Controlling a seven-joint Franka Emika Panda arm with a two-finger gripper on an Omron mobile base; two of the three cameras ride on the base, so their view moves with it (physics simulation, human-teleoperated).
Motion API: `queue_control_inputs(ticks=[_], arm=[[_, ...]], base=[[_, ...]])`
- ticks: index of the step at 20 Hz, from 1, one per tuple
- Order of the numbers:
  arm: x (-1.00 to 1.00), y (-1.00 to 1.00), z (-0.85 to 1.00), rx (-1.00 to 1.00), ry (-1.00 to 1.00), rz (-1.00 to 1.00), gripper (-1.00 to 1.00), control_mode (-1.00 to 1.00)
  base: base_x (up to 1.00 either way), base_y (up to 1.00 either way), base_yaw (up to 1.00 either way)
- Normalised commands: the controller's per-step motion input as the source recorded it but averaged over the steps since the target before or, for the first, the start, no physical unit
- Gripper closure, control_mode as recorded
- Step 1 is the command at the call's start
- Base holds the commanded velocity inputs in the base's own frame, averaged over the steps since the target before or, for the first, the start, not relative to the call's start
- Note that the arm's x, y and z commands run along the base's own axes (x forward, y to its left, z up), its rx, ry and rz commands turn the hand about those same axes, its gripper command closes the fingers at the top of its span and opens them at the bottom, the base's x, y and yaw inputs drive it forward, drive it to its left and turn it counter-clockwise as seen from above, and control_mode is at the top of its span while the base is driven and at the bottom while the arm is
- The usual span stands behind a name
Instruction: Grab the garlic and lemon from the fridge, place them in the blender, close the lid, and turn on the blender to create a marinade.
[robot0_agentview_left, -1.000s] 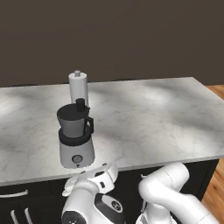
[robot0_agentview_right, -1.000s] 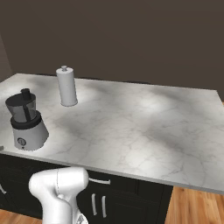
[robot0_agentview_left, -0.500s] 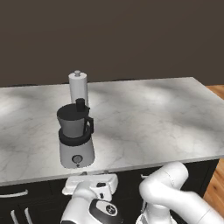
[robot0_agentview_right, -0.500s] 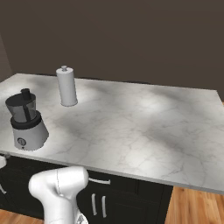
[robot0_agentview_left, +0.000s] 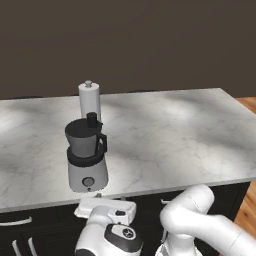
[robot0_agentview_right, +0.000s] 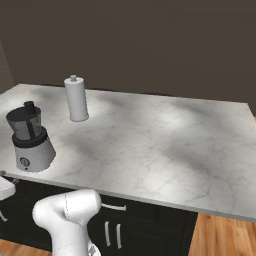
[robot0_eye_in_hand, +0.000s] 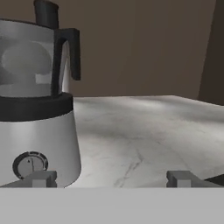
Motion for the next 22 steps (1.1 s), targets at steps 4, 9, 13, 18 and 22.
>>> queue_control_inputs(ticks=[4, 9, 13, 18, 22], arm=[[0.01, -0.35, -0.05, 0.08, -0.01, -0.12, -1.0, -1.0], [0.35, -0.01, -0.28, 0.02, 0.0, -0.07, -1.0, -1.0], [0.46, 0.01, -0.26, 0.0, 0.0, -0.03, -1.0, -1.0], [0.39, 0.26, -0.35, 0.0, 0.0, -0.01, -1.0, -1.0], [0.22, 0.51, -0.4, 0.0, 0.0, 0.0, -1.0, -1.0]], base=[[0.0, 0.0, 0.0], [0.0, 0.0, 0.0], [0.0, 0.0, 0.0], [0.0, 0.0, 0.0], [0.0, 0.0, 0.0]])
